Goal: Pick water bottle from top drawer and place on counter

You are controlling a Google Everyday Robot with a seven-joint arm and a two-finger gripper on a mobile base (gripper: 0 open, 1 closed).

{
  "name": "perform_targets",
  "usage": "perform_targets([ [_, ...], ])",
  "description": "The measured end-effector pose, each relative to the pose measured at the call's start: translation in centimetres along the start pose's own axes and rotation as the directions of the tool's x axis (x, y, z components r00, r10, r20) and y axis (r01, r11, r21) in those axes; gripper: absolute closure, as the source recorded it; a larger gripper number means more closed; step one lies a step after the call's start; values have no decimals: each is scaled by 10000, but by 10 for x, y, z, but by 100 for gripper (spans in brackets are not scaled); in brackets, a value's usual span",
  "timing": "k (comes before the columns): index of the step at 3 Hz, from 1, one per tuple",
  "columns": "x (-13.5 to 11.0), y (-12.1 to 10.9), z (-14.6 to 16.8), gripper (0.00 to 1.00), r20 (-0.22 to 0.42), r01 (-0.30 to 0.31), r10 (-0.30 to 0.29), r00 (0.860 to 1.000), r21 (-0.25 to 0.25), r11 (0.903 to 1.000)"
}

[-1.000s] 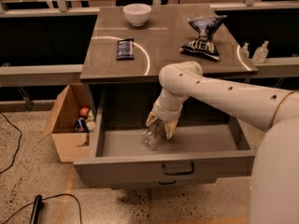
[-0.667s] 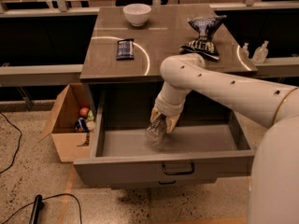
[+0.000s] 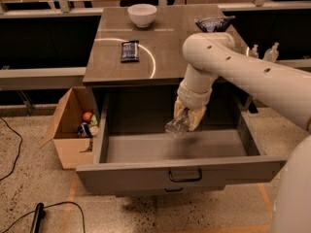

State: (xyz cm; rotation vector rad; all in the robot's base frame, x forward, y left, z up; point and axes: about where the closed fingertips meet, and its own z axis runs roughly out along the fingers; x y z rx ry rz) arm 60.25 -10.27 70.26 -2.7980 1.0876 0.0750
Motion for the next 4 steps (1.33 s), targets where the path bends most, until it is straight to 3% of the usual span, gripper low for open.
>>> perform_targets([
  [1, 2, 36, -34, 100, 12, -1403, 1404, 9901, -317, 9896],
  [2, 3, 51, -83, 100, 108, -2251, 2249, 9743, 352, 9737],
  [3, 8, 45, -127, 100, 432, -2311, 2274, 9728, 1217, 9653],
  [4, 17, 17, -162, 100, 855, -1802, 1652, 9826, 2170, 9594],
])
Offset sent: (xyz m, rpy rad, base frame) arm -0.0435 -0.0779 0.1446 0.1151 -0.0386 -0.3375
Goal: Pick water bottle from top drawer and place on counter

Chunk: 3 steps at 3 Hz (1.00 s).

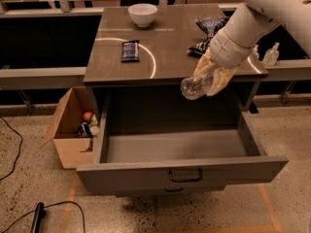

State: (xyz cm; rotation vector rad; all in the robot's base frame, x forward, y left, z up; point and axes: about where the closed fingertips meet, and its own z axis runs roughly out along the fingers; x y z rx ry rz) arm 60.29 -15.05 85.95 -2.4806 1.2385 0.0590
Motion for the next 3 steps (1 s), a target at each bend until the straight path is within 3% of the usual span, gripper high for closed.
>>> perform_targets([
  [1, -1, -41, -18, 100, 235, 884, -898, 9957, 539, 9946],
  [2, -4, -83, -14, 100, 231, 1623, -1655, 9859, 1020, 9815],
  [3, -6, -115, -7, 82, -352, 2373, -2347, 9714, 1428, 9609],
])
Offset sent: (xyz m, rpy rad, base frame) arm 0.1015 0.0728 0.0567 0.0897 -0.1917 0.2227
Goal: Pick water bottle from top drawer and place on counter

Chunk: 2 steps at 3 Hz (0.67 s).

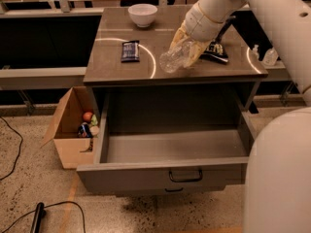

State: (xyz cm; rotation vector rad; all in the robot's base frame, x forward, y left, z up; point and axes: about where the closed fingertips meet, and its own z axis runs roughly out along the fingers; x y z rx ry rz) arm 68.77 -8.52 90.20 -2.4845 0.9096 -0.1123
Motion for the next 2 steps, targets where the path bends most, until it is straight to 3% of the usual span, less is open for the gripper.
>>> perform_targets([
  [2, 12, -26, 42, 36, -1126, 566, -546, 9921, 151, 9983],
])
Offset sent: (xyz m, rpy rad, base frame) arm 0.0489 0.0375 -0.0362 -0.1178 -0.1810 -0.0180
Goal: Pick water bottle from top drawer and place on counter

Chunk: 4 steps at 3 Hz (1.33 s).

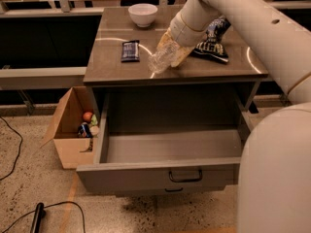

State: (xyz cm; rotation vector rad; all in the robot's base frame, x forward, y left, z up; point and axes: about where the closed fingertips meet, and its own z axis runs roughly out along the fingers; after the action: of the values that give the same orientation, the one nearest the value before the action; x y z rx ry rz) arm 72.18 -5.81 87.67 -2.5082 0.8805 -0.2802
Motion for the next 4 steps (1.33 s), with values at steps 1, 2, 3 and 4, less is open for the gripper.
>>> perform_targets([
  [1, 1, -6, 12, 12, -576, 293, -294, 9979, -26, 9996],
  [2, 1, -8, 17, 0, -971, 498, -510, 9940, -146, 9987],
  [3, 10, -7, 13, 0, -1382, 539, -578, 9887, -312, 9981],
  [4, 27, 0, 3, 0, -1896, 380, -480, 9807, -562, 9977],
])
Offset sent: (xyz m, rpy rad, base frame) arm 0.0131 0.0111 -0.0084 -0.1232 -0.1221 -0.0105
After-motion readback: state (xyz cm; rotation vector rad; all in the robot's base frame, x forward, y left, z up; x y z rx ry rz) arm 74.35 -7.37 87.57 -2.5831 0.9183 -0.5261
